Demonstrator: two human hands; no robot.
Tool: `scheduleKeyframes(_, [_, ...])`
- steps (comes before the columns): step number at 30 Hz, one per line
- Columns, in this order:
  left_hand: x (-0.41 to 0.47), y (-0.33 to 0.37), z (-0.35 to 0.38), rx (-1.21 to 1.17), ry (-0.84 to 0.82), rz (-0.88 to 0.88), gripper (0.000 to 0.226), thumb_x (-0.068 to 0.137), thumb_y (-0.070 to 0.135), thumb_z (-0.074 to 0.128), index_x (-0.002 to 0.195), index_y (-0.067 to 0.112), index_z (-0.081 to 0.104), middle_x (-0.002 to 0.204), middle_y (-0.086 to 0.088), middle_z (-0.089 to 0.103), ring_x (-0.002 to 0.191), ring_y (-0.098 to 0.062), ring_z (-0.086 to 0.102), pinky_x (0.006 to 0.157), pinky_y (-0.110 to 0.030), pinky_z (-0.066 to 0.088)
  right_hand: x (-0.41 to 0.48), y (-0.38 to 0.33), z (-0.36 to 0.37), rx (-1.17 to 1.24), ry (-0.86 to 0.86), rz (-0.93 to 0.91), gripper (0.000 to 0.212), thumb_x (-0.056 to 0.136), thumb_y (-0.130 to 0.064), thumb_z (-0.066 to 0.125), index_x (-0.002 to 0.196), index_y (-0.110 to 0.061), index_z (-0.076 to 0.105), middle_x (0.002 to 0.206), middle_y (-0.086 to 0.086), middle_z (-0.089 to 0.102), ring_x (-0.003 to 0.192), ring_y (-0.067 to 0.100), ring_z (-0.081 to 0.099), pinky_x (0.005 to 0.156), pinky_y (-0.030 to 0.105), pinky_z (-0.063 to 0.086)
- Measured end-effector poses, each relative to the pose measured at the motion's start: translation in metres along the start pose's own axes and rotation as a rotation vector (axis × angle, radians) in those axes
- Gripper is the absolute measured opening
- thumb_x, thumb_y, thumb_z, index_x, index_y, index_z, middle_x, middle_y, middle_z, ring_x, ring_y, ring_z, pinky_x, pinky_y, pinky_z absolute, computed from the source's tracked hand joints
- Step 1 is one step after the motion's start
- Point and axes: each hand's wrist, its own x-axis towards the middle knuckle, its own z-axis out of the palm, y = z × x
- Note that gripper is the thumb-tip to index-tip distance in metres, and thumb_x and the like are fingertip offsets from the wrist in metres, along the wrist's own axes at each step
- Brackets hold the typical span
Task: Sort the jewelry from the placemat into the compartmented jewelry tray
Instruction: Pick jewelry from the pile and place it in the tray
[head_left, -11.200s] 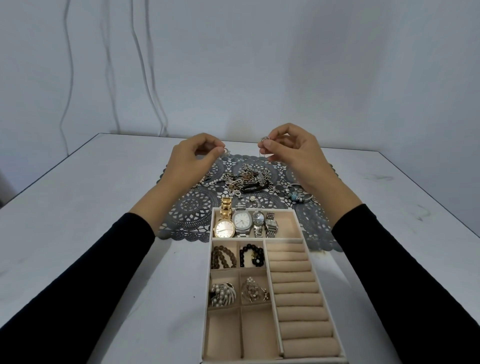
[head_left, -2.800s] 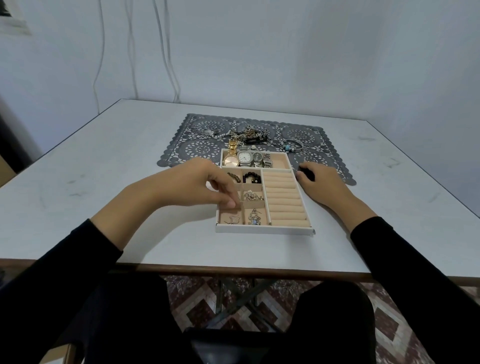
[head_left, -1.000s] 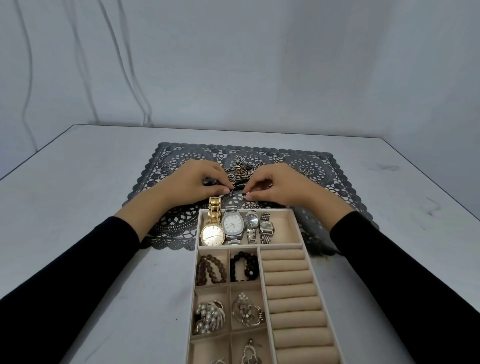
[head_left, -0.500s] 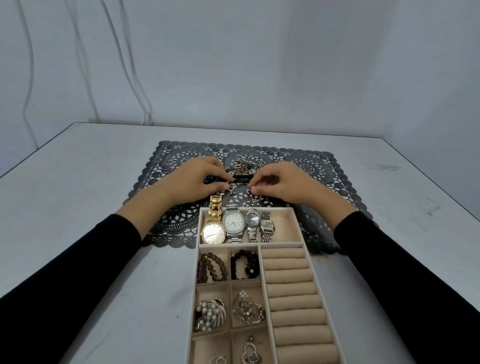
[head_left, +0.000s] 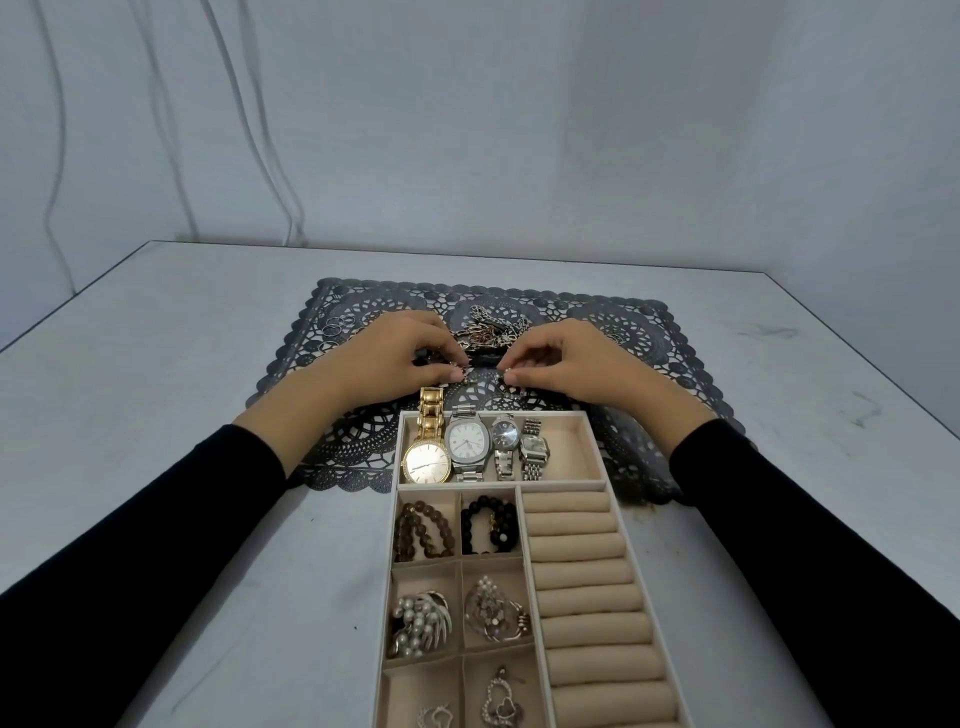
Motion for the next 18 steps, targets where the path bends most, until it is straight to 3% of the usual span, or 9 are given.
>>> scheduleKeyframes(6, [0.0000, 0.0008, 0.0022, 0.016, 0.023, 0.000, 0.022, 0.090, 0.034, 0.066, 0.107, 0.023, 0.073, 0.101, 0.005, 0.064, 0.094, -0.008, 0.057, 0.080, -0.016, 0.038, 0.0007, 0.0015, -0.0002, 0.014, 0.003, 0.002, 0.012, 0.081, -0.021, 0.076, 0.093, -0.019, 0.075, 0.079, -0.008, 0.070, 0.072, -0.003, 0.061, 0.069, 0.011, 0.048])
scheduleKeyframes(11, [0.0001, 0.0020, 0.0043, -0.005, 0.045, -0.024, 0.013, 0.088, 0.029, 0.069, 0.099, 0.021, 0.072, 0.090, 0.010, 0.060, 0.089, -0.006, 0.056, 0.075, -0.016, 0.038, 0.0008, 0.0026, 0.0001, 0.025, 0.001, 0.002, 0.013, 0.081, -0.021, 0.076, 0.093, -0.019, 0.076, 0.078, -0.007, 0.070, 0.072, -0.001, 0.062, 0.071, 0.013, 0.049])
scheduleKeyframes(15, [0.0001, 0.0008, 0.0044, -0.052, 0.063, -0.065, 0.020, 0.085, 0.029, 0.074, 0.103, 0.022, 0.073, 0.089, 0.010, 0.061, 0.088, -0.006, 0.059, 0.075, -0.011, 0.039, 0.0008, 0.0027, -0.0002, 0.021, -0.003, 0.006, 0.013, 0.081, -0.021, 0.076, 0.094, -0.019, 0.075, 0.079, -0.006, 0.070, 0.073, 0.000, 0.062, 0.072, 0.015, 0.051])
scheduleKeyframes(18, [-0.0001, 0.0009, 0.0032, -0.084, 0.045, -0.095, 0.023, 0.083, 0.031, 0.075, 0.106, 0.025, 0.073, 0.092, 0.008, 0.061, 0.088, -0.006, 0.059, 0.079, -0.017, 0.044, 0.0004, 0.0024, -0.0002, 0.023, -0.002, 0.002, 0.013, 0.081, -0.022, 0.076, 0.094, -0.019, 0.075, 0.079, -0.006, 0.070, 0.072, -0.001, 0.062, 0.071, 0.014, 0.049])
